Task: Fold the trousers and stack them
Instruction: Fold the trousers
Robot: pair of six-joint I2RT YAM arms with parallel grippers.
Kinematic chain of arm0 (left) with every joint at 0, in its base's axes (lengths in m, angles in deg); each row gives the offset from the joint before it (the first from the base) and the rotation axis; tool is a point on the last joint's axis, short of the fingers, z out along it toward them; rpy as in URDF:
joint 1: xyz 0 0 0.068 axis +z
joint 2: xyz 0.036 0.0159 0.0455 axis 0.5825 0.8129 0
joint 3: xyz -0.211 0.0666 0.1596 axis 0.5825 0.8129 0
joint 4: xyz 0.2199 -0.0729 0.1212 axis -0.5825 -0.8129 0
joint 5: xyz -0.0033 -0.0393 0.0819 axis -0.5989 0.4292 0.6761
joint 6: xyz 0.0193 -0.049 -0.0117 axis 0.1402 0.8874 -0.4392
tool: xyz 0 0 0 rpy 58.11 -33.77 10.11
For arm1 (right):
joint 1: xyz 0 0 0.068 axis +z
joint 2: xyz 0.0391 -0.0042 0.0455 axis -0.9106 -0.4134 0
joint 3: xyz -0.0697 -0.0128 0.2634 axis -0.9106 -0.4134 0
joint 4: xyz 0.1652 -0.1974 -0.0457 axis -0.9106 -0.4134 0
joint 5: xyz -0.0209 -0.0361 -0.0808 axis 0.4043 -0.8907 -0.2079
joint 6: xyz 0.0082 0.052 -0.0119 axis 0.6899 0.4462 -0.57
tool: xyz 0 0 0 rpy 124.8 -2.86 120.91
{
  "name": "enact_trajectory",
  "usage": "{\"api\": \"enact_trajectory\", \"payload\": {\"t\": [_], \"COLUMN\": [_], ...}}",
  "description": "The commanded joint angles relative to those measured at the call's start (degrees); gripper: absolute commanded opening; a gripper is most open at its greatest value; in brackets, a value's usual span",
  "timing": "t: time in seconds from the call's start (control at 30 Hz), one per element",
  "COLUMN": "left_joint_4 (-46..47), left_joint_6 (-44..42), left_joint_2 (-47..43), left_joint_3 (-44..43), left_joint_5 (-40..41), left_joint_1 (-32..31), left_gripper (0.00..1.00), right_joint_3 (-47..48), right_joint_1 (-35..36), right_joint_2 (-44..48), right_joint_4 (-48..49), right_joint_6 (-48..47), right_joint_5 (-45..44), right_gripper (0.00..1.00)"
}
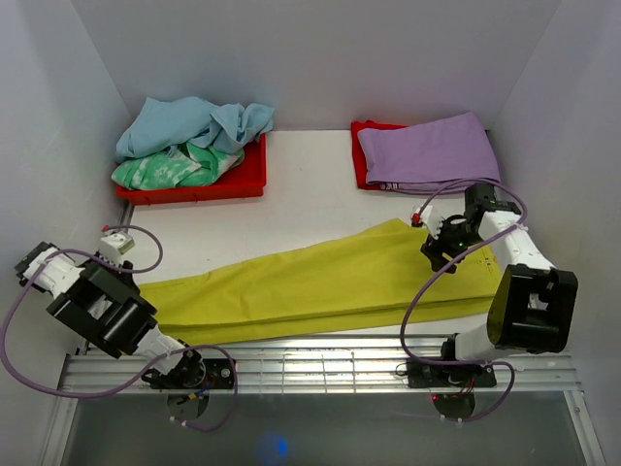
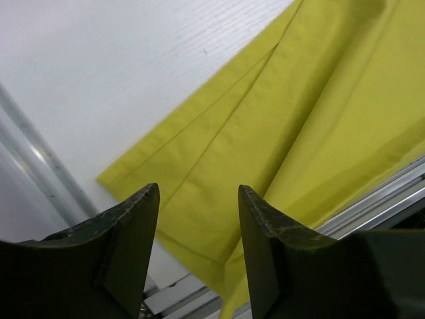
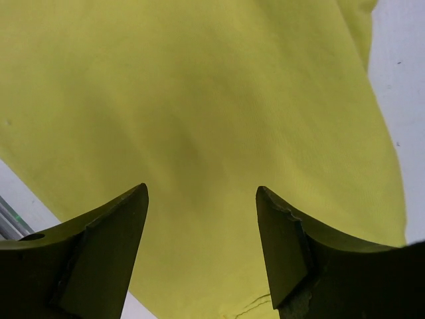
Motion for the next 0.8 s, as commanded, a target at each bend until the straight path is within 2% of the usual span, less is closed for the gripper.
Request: {"api": "enact_trajectory", "payload": {"t": [0.0, 0.03, 0.07, 0.13, 0.37, 0.47, 0.53, 0.57, 0.67, 0.77], "left_joint_4": [6.42, 8.18, 11.59, 12.67, 13.83, 8.05, 4.34, 1.02, -4.27, -4.29], "left_joint_6": [13.81, 18.26, 20.66, 24.01, 37.9, 37.91, 34.32, 32.74, 26.24, 22.01], "left_joint_2": [-1.94, -1.94, -1.68, 0.86, 8.07, 8.25, 7.64, 6.59, 4.66, 2.72], "left_joint_3": [5.3, 6.45, 7.42, 7.87, 0.41, -4.95, -6.71, -7.94, -8.31, -5.6], "left_joint_5": [8.65, 9.99, 11.48, 13.33, 9.65, 8.16, 8.24, 8.07, 10.42, 13.24], "left_joint_1": [-5.73, -7.05, -9.41, -11.18, -18.91, -18.66, -17.87, -16.65, -14.8, -13.04], "left_gripper": [0.59, 0.57, 0.57, 0.51, 0.43, 0.51, 0.57, 0.62, 0.69, 0.71], "right_joint_3": [-1.83, -2.01, -2.36, -2.71, -0.96, 0.98, 1.33, 1.24, 0.98, 2.11], "right_joint_1": [2.1, 2.11, 2.11, 2.02, 0.61, -0.09, -1.14, -1.67, -3.43, -3.43], "right_joint_2": [-1.25, -3.0, -3.89, -6.61, -12.95, -14.27, -15.49, -15.85, -16.73, -14.81], "right_joint_4": [8.1, 9.5, 10.3, 11.53, 15.32, 15.14, 15.23, 15.14, 14.97, 12.16], "right_joint_6": [7.53, 7.89, 8.59, 8.77, 12.62, 13.78, 14.65, 14.92, 15.71, 16.58], "right_joint_5": [-6.23, -7.11, -8.25, -11.94, -17.4, -19.24, -21.44, -21.88, -23.02, -19.89], "right_gripper": [0.71, 0.7, 0.68, 0.66, 0.63, 0.63, 0.62, 0.62, 0.61, 0.62]}}
